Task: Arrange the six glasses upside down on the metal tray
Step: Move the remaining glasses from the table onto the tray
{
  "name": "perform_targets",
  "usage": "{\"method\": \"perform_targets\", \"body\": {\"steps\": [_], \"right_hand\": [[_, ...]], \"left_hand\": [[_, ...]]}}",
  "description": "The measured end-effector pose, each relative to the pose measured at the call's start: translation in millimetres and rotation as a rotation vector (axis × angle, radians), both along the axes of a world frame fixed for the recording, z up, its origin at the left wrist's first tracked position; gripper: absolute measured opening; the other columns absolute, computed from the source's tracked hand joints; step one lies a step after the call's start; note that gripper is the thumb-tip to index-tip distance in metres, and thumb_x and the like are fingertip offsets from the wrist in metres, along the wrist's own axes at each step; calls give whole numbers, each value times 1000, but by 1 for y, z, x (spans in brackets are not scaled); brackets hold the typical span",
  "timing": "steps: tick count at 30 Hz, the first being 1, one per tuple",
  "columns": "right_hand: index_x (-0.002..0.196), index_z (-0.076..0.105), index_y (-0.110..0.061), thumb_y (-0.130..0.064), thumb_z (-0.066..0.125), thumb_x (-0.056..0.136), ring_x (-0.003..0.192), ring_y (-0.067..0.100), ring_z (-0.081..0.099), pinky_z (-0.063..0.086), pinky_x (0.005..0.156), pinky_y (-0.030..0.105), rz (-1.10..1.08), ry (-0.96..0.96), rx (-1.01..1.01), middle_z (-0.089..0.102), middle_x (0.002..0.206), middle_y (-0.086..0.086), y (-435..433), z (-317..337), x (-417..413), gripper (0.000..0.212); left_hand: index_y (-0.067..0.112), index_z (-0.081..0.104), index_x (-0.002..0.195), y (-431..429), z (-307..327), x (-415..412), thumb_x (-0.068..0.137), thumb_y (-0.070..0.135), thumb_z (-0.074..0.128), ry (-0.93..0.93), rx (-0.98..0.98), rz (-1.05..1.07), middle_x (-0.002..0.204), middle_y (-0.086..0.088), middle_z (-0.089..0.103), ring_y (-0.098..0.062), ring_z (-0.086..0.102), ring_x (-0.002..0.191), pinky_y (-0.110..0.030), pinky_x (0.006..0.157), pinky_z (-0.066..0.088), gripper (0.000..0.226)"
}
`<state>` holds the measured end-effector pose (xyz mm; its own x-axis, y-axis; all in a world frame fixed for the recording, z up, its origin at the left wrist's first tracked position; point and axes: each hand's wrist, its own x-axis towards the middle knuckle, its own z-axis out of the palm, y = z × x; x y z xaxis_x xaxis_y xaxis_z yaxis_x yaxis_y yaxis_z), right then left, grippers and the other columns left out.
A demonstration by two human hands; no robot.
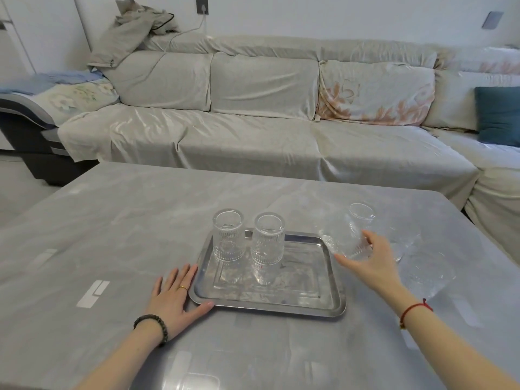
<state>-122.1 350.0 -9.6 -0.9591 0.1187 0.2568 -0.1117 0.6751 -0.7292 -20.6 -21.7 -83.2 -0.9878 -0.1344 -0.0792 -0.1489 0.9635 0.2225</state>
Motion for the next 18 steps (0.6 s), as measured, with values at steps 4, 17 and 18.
{"method": "perform_targets", "body": {"steps": [4, 17, 18], "right_hand": [[118, 51, -13, -32, 82, 59, 97, 14, 45, 37, 86, 27, 133, -1, 120, 49, 108, 3, -11, 33, -9, 69], [129, 41, -7, -24, 76, 66, 122, 26, 44, 37, 101, 35, 248, -121, 199, 50, 132, 12, -62, 27, -29, 74], [130, 40, -7, -24, 76, 66, 123, 25, 44, 37, 102, 35, 251, -126, 188, 49, 133, 11, -64, 26, -31, 75]], "left_hand": [[30, -5, 142, 0, -2, -1, 37, 95, -8, 8, 1, -2, 156, 7, 0, -15, -4, 143, -39, 117, -2, 123], [30, -13, 140, -2, -3, -2, 40, 94, -6, -11, 10, -12, 155, 7, -6, -14, -9, 142, -40, 117, -7, 119], [30, -13, 140, -2, -3, -2, 40, 94, -6, -11, 11, -12, 155, 7, -6, -14, -9, 142, -40, 116, -7, 119]]}}
